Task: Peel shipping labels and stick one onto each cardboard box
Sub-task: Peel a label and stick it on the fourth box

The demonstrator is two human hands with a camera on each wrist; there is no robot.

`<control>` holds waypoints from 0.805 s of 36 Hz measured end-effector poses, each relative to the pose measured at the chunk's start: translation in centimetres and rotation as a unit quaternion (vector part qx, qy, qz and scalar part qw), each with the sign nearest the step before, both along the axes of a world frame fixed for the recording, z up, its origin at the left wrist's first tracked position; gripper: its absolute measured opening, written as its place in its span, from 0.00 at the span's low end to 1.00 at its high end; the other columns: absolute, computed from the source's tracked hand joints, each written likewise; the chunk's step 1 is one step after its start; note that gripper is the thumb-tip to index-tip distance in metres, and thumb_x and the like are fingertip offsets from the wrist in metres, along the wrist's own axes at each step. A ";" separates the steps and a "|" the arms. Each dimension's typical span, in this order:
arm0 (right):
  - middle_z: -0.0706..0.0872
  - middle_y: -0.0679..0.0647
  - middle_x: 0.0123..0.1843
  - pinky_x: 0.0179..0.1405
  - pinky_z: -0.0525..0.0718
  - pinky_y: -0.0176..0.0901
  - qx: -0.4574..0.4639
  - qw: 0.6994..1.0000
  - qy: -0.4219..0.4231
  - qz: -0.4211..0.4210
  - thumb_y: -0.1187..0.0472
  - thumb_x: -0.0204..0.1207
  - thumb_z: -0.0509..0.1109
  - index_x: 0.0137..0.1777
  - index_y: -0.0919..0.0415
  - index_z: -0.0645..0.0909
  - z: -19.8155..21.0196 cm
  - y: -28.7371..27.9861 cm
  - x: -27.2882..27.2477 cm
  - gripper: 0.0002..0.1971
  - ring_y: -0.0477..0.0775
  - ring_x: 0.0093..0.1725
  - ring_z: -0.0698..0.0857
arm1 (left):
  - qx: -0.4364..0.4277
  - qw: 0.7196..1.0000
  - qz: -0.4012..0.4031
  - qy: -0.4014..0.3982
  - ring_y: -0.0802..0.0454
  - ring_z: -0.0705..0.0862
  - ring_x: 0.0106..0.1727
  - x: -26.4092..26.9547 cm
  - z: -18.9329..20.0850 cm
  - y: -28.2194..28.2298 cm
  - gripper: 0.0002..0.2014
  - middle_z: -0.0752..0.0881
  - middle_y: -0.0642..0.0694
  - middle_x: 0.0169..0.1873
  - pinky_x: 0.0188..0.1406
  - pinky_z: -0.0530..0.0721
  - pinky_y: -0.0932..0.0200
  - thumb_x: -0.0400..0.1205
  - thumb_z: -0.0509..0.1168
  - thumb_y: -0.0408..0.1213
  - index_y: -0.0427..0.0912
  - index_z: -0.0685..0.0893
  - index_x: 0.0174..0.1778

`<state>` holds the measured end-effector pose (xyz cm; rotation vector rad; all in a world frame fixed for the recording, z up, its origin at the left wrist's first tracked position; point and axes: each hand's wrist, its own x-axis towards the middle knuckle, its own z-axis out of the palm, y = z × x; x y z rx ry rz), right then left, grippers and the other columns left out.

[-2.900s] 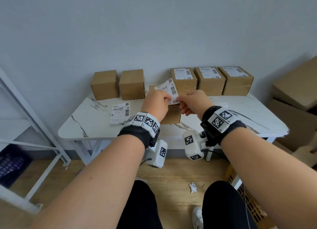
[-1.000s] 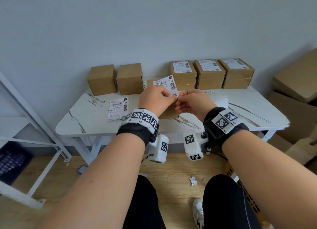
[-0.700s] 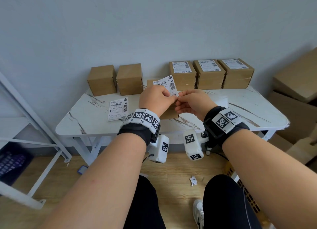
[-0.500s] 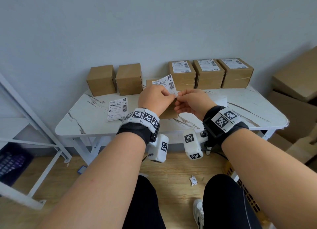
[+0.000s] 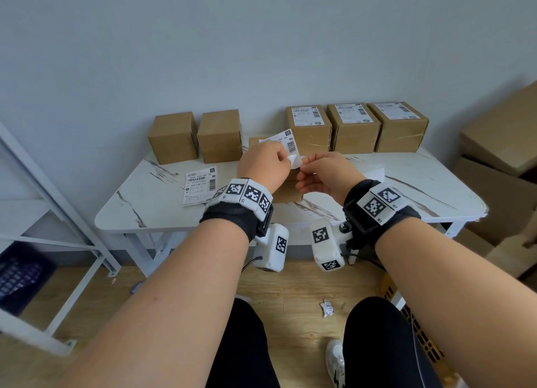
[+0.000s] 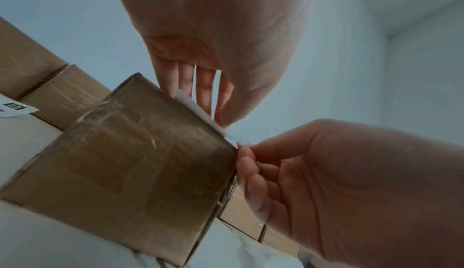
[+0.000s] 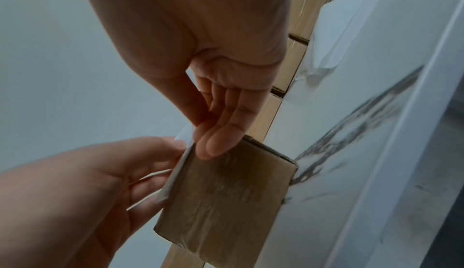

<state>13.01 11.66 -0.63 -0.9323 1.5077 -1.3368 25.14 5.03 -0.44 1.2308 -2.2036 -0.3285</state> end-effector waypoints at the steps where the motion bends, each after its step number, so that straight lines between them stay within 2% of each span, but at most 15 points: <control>1: 0.81 0.63 0.32 0.26 0.88 0.44 0.002 1.000 -0.001 -0.001 0.76 0.82 0.59 0.48 0.66 0.76 0.1 0.0 0.0 0.07 0.59 0.28 0.84 | 0.004 1.000 0.004 0.004 0.50 0.83 0.47 0.0 0.1 0.0 0.07 0.87 0.53 0.45 0.42 0.75 0.60 0.78 0.61 0.37 0.51 0.84 0.40; 6: 0.81 0.63 0.33 0.29 0.88 0.45 0.009 1.000 -0.006 -0.009 0.75 0.82 0.59 0.50 0.66 0.75 0.4 0.1 0.3 0.06 0.60 0.29 0.83 | 0.021 0.999 -0.006 0.029 0.44 0.83 0.49 0.2 0.4 0.1 0.08 0.87 0.44 0.47 0.44 0.79 0.54 0.80 0.59 0.33 0.39 0.84 0.45; 10: 0.80 0.62 0.32 0.34 0.86 0.48 0.022 1.000 -0.008 -0.021 0.74 0.83 0.59 0.45 0.66 0.74 0.6 0.1 0.6 0.07 0.60 0.30 0.82 | 0.049 0.995 0.006 0.090 0.45 0.82 0.48 0.4 0.4 0.0 0.08 0.86 0.44 0.47 0.44 0.78 0.55 0.80 0.59 0.33 0.38 0.84 0.47; 13: 0.80 0.63 0.33 0.37 0.84 0.49 0.032 0.999 -0.002 -0.028 0.73 0.84 0.59 0.45 0.67 0.74 0.9 0.1 0.7 0.06 0.60 0.30 0.81 | 0.064 0.989 0.001 0.134 0.49 0.81 0.46 0.7 0.2 0.1 0.08 0.86 0.47 0.45 0.41 0.74 0.60 0.80 0.60 0.32 0.38 0.84 0.46; 15: 0.80 0.63 0.33 0.36 0.84 0.49 0.039 0.998 0.010 -0.038 0.73 0.84 0.59 0.49 0.68 0.75 1.2 0.1 0.8 0.04 0.59 0.30 0.81 | 0.066 0.987 -0.005 0.146 0.51 0.81 0.46 0.8 0.1 0.1 0.07 0.86 0.50 0.44 0.41 0.73 0.61 0.80 0.61 0.33 0.39 0.84 0.46; 18: 0.79 0.62 0.32 0.28 0.81 0.45 0.037 0.997 0.011 -0.067 0.71 0.83 0.58 0.55 0.70 0.75 1.7 0.0 0.9 0.05 0.59 0.28 0.80 | 0.053 0.988 -0.010 0.144 0.52 0.81 0.45 0.7 0.0 0.3 0.07 0.86 0.51 0.46 0.40 0.72 0.63 0.82 0.61 0.35 0.39 0.84 0.47; 23: 0.81 0.57 0.31 0.27 0.77 0.41 0.006 0.994 0.071 -0.086 0.58 0.82 0.65 0.48 0.66 0.80 1.5 -0.1 0.4 0.10 0.53 0.25 0.78 | 0.041 0.988 -0.018 0.146 0.51 0.81 0.45 0.4 -0.2 0.8 0.07 0.85 0.48 0.48 0.41 0.72 0.63 0.84 0.60 0.36 0.39 0.82 0.50; 26: 0.81 0.56 0.30 0.27 0.78 0.41 -0.002 0.990 0.116 -0.078 0.63 0.80 0.68 0.42 0.64 0.80 1.1 0.0 0.2 0.06 0.51 0.25 0.78 | 0.039 0.988 -0.017 0.151 0.51 0.79 0.45 0.2 -0.4 1.1 0.07 0.85 0.46 0.50 0.42 0.72 0.62 0.84 0.60 0.36 0.38 0.81 0.52; 29: 0.81 0.56 0.30 0.26 0.79 0.39 -0.012 0.989 0.122 -0.076 0.66 0.80 0.68 0.39 0.63 0.78 1.1 0.0 0.1 0.07 0.50 0.24 0.79 | 0.034 0.987 -0.017 0.159 0.49 0.81 0.47 0.1 -0.4 1.2 0.07 0.85 0.45 0.51 0.43 0.73 0.61 0.84 0.60 0.36 0.39 0.81 0.52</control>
